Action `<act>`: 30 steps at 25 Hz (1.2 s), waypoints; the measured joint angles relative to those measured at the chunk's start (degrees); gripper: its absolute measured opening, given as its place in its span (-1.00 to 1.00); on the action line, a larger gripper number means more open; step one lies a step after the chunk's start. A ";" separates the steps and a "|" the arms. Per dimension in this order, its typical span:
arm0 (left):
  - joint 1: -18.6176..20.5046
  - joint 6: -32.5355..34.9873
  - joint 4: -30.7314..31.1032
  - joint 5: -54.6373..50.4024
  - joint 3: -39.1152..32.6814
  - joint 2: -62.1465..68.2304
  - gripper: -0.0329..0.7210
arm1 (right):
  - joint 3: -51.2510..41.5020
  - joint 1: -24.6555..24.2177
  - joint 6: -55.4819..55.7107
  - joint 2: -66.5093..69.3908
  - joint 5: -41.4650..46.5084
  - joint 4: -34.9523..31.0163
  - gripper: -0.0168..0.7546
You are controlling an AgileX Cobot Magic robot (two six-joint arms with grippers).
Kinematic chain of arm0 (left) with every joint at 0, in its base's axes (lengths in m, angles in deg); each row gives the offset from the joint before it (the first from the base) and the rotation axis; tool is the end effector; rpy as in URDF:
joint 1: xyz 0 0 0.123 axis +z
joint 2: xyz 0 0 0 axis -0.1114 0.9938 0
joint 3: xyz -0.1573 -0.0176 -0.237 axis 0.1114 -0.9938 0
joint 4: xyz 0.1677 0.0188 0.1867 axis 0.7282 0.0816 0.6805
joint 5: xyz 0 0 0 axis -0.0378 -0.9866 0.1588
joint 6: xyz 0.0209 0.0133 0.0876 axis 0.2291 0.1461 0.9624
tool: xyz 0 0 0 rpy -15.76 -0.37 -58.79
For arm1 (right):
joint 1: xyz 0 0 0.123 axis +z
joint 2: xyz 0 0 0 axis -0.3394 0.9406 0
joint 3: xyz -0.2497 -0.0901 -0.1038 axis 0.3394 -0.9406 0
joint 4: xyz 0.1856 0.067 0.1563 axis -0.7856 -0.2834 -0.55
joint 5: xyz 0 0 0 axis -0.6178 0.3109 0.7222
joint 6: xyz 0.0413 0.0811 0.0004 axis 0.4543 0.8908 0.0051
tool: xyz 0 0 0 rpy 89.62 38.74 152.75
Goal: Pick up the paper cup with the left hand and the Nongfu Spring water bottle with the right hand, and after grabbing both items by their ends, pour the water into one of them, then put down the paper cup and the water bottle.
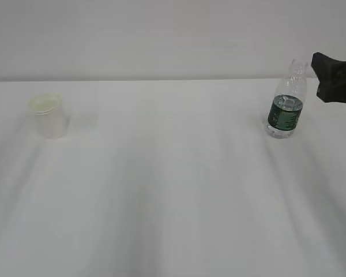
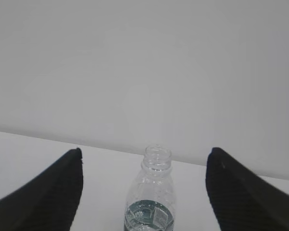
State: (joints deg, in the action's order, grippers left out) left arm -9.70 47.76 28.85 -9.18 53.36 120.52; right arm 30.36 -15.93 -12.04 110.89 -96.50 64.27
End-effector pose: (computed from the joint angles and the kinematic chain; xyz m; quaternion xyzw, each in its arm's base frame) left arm 0.2032 -0.0223 0.2953 0.1051 0.7042 -0.0181 0.7019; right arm 0.2741 0.0236 0.2343 -0.1074 0.7174 -0.0182 0.6881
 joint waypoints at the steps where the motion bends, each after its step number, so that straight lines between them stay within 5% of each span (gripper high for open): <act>1: 0.00 0.00 0.00 -1.26 0.00 -1.25 0.42 | 0.00 0.00 0.00 -1.34 1.30 0.00 0.58; 30: 0.00 -0.12 -7.75 -43.10 3.34 -25.50 0.42 | -0.53 0.00 0.00 -35.58 41.39 2.97 0.58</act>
State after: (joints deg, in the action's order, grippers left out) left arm -9.70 47.64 21.10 -52.28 56.70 95.03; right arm 29.84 -15.93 -12.04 75.31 -55.11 67.24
